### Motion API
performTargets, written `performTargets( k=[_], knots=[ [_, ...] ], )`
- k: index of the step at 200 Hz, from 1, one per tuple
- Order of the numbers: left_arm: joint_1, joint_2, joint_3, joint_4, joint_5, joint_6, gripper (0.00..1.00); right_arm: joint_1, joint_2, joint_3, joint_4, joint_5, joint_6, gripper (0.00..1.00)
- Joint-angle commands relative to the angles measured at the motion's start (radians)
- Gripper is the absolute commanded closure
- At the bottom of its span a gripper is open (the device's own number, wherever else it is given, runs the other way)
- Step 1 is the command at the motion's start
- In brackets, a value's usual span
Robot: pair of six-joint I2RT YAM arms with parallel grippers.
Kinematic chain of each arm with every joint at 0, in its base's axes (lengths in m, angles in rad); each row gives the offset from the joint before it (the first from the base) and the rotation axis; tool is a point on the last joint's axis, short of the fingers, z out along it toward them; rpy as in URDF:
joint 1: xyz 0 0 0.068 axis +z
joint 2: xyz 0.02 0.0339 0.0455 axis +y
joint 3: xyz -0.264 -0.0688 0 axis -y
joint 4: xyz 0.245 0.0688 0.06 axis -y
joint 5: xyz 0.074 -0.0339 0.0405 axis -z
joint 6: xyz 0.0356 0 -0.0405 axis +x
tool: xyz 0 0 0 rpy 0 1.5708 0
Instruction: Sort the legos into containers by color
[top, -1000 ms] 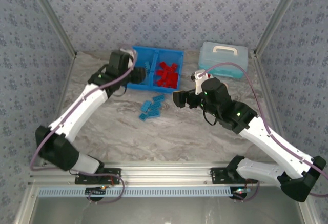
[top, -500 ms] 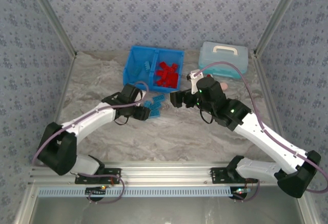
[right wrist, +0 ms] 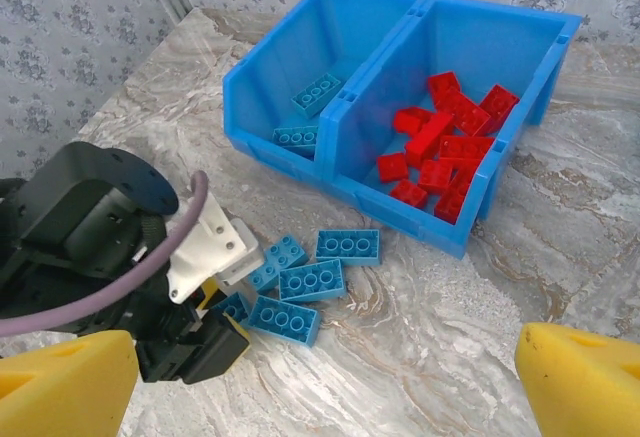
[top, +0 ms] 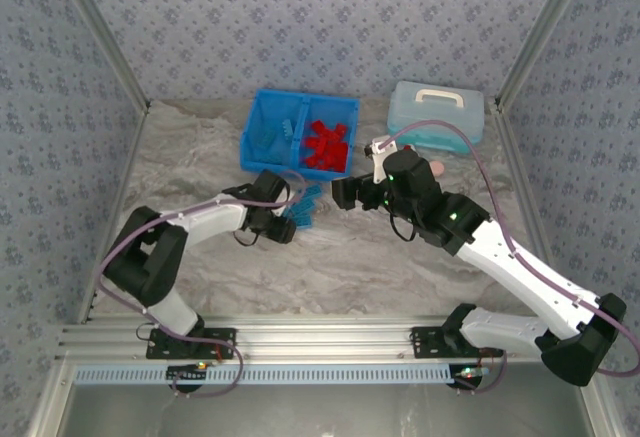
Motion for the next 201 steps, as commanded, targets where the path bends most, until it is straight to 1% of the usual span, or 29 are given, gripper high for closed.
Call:
performTargets(
  k=[1,35,49,69,92,108,126,140,162,183,201],
  knots=[
    [-0.019,0.027,0.036,-0.002,-0.04,0.011,0.46,-0.006,-0.012,0.024,-0.002,0.001,0.02,0.01],
    [-0.031,0.041,0.034,0.016,-0.068,-0.01,0.61,-0.006,-0.004,0.035,-0.015,-0.006,0.022,0.0],
    [-0.033,0.027,0.036,0.011,-0.082,-0.018,0.64,-0.006,-0.007,0.035,-0.017,-0.006,0.021,0.01],
    [-0.032,-0.027,0.038,-0.009,-0.108,-0.026,0.67,-0.006,-0.015,0.035,-0.023,-0.004,0.023,0.0],
    [-0.031,-0.126,0.064,-0.049,-0.164,-0.026,0.68,-0.006,-0.025,0.031,-0.023,-0.002,0.026,0.0],
    [-0.026,-0.175,0.125,-0.095,-0.227,-0.009,0.68,-0.006,-0.029,0.03,-0.018,-0.004,0.026,0.0],
    [-0.001,-0.188,0.214,-0.124,-0.299,0.015,0.68,-0.006,-0.027,0.026,-0.009,-0.004,0.029,0.01],
    [0.037,-0.171,0.283,-0.118,-0.327,0.025,0.68,-0.006,-0.026,0.023,-0.002,-0.006,0.03,0.01],
    [0.109,-0.108,0.384,-0.089,-0.321,0.031,0.68,-0.006,-0.024,0.024,-0.001,-0.013,0.032,0.01],
    [0.15,0.004,0.505,-0.074,-0.305,0.044,0.68,-0.007,-0.03,0.023,-0.003,-0.009,0.033,0.01],
    [0.173,0.129,0.64,-0.109,-0.296,0.054,0.68,-0.006,-0.034,0.022,-0.005,-0.01,0.034,0.0]
  ],
)
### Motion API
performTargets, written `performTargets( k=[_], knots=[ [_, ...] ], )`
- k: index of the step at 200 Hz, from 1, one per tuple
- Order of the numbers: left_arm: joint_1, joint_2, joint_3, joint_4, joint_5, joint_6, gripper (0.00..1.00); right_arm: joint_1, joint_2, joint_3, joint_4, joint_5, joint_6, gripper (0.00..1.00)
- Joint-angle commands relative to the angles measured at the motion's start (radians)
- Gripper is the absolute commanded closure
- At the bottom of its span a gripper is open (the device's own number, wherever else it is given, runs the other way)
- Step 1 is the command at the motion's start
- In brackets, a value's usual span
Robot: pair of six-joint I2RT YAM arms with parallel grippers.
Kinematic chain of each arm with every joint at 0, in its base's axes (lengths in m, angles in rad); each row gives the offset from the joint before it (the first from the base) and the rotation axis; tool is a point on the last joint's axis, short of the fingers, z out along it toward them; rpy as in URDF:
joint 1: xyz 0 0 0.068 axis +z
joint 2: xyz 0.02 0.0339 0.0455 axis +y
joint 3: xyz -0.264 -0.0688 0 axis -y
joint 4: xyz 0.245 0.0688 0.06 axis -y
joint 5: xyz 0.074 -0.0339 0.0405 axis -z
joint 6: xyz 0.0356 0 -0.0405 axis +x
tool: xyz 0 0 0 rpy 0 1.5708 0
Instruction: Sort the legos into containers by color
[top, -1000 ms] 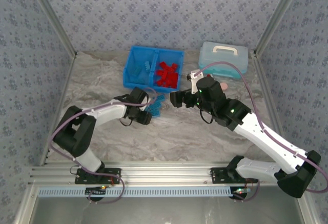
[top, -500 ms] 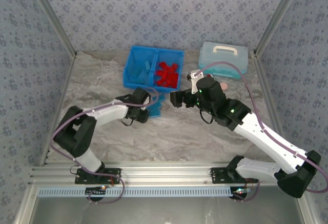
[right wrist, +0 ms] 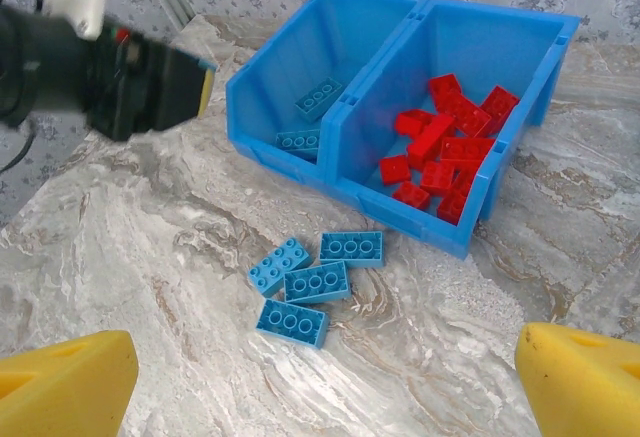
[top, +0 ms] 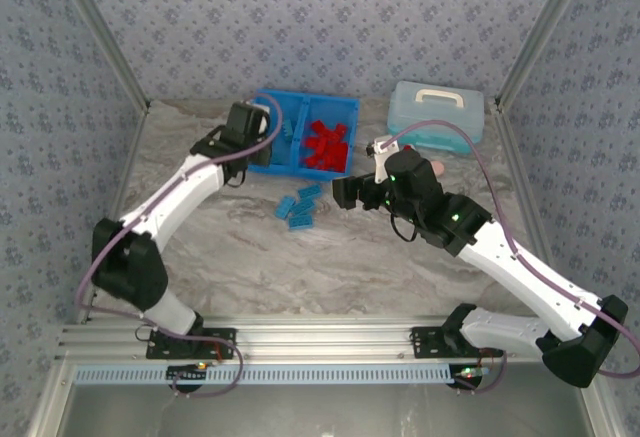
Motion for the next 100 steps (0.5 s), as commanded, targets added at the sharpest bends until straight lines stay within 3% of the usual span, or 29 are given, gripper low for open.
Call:
performTargets(
  k=[1,45,100],
  knots=[
    [0.019,0.149,0.141,-0.037,-0.002,0.031,0.68,-0.006,-0.025,0.022,-0.004,-0.01,0.019,0.0],
    [0.056,0.394,0.379,-0.114,0.038,-0.003,0.68,-0.008,-0.05,0.023,-0.025,-0.001,0.018,0.01],
    [0.076,0.556,0.489,-0.151,0.117,-0.052,0.67,-0.009,-0.085,0.009,-0.036,0.006,0.026,0.01]
  ],
)
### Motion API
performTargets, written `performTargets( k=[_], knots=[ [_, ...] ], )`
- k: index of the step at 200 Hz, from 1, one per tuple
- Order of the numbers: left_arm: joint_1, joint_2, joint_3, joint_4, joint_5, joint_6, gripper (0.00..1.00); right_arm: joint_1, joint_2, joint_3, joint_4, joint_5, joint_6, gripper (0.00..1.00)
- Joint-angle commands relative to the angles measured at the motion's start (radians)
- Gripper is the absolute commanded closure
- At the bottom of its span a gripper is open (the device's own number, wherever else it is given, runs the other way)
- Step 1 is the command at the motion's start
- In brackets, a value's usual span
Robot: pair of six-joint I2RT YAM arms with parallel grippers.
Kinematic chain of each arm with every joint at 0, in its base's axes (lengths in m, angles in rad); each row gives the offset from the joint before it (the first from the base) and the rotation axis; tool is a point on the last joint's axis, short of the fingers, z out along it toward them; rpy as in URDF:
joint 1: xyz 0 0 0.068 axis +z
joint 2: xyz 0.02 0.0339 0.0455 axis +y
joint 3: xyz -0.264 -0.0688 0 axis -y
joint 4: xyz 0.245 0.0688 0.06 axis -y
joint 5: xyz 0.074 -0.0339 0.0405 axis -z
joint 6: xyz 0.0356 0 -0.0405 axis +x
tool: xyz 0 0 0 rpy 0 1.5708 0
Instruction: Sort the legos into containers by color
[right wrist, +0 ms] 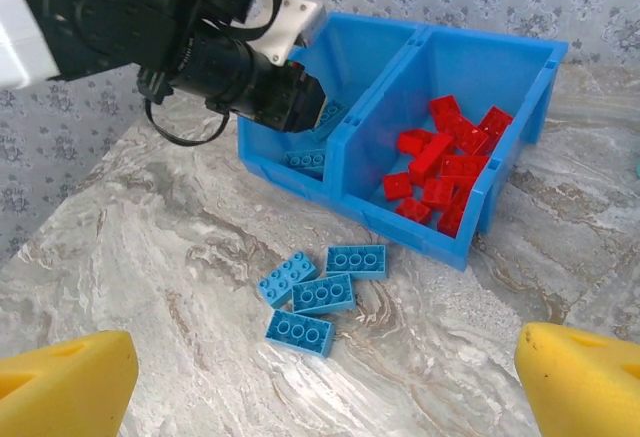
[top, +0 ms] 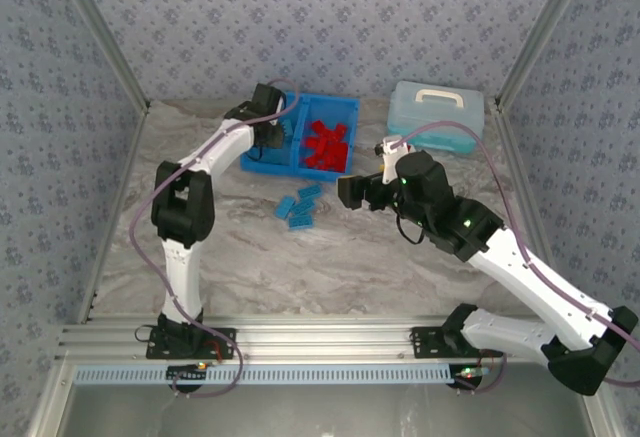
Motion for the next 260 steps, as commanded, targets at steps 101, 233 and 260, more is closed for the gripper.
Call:
performTargets(
  k=[101,233,260],
  knots=[
    [0.024,-0.086,0.053,-0.05,0.172,-0.095,0.49,-0.006,-0.043,0.015,-0.039,0.001,0.042,0.0],
    [-0.173,-0.681,-0.736,0.119,0.105,-0.156,0.49,-0.009,-0.02,-0.002,0.012,-0.012,0.036,0.0],
    [-0.173,-0.595,-0.737,0.129,0.131,-0.119,0.49,-0.009,-0.01,-0.001,0.011,-0.017,0.041,0.0]
  ],
)
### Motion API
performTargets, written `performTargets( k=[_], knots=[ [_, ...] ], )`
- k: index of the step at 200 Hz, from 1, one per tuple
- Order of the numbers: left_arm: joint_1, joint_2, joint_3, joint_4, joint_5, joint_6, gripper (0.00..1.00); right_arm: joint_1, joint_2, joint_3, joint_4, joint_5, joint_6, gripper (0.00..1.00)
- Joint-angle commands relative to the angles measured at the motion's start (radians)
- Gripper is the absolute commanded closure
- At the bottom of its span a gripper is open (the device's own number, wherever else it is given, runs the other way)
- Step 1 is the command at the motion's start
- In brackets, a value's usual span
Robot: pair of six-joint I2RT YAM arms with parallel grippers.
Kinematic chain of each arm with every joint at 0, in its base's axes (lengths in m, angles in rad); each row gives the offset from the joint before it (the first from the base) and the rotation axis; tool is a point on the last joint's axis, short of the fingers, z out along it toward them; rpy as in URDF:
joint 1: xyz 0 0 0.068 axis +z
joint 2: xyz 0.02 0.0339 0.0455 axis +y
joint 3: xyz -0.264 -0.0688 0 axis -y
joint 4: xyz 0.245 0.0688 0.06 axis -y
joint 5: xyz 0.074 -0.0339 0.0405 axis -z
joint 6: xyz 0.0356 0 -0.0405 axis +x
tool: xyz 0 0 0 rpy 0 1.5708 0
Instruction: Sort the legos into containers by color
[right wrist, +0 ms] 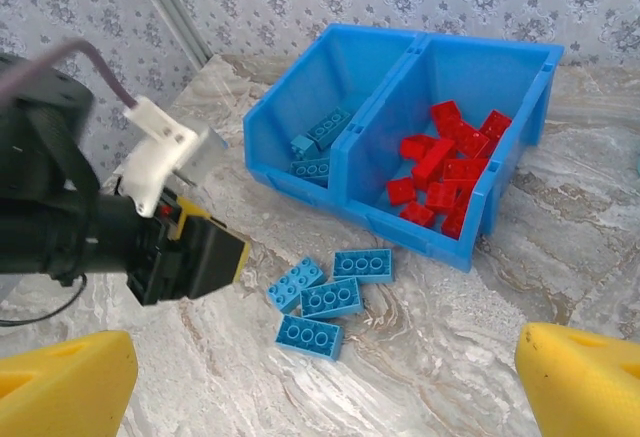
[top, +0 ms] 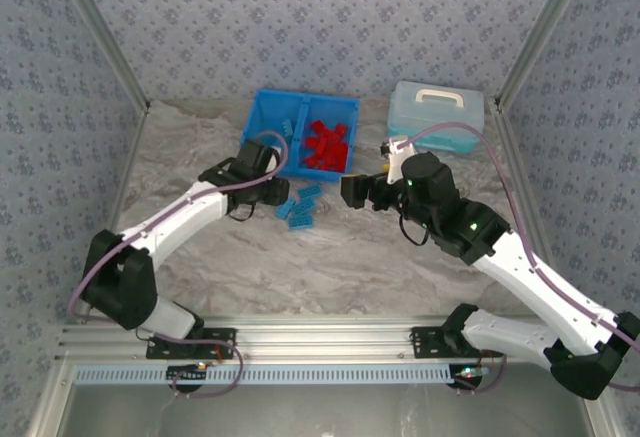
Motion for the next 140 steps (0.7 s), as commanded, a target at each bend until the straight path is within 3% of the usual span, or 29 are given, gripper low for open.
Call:
performTargets(
  k=[1,68,140],
  knots=[
    [-0.002,0.059,0.018,0.031,0.0,0.023,0.49,-0.005,0.008,0.0,0.016,-0.017,0.013,0.0],
    [0.019,0.245,0.08,0.054,0.078,0.045,0.49,-0.006,-0.004,0.0,-0.012,-0.011,0.024,0.0],
    [0.02,0.327,0.07,0.05,0.105,0.061,0.49,-0.006,-0.015,-0.003,-0.016,-0.001,0.022,0.0]
  ],
)
